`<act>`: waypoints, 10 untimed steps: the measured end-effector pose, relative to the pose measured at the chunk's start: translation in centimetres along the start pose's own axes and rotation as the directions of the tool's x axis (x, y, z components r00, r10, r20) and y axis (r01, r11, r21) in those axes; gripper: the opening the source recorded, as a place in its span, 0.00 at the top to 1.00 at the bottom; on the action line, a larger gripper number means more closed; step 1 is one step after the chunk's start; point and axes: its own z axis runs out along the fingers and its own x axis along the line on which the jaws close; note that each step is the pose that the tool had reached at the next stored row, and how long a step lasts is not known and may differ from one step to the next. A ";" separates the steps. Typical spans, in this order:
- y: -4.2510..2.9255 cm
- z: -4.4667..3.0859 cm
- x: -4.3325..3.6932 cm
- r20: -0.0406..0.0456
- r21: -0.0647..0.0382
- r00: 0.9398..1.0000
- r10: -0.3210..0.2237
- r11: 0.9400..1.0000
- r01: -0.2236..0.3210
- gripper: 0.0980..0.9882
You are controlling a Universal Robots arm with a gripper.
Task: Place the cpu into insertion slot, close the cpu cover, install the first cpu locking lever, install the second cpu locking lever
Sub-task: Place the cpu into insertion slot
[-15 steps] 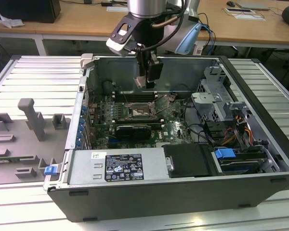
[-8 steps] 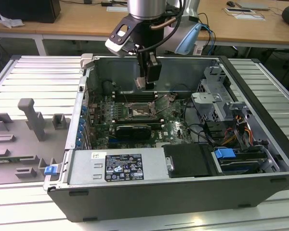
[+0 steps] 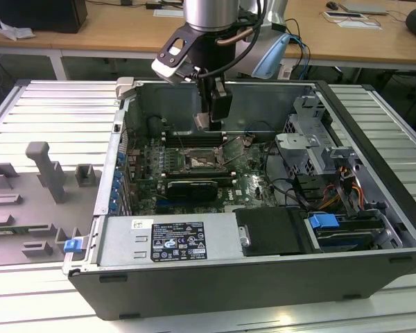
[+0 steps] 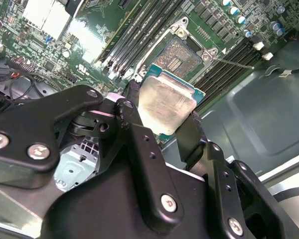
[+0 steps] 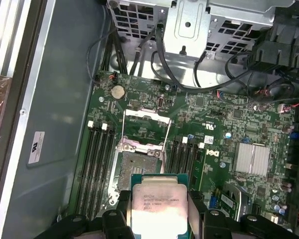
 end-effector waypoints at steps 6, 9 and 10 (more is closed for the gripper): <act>-0.03 0.28 -0.01 0.000 0.001 1.000 0.001 1.000 -0.001 0.51; -0.04 0.46 -0.01 0.000 0.001 1.000 0.001 1.000 -0.001 0.51; -0.05 0.49 -0.01 0.000 0.001 1.000 0.001 1.000 -0.001 0.51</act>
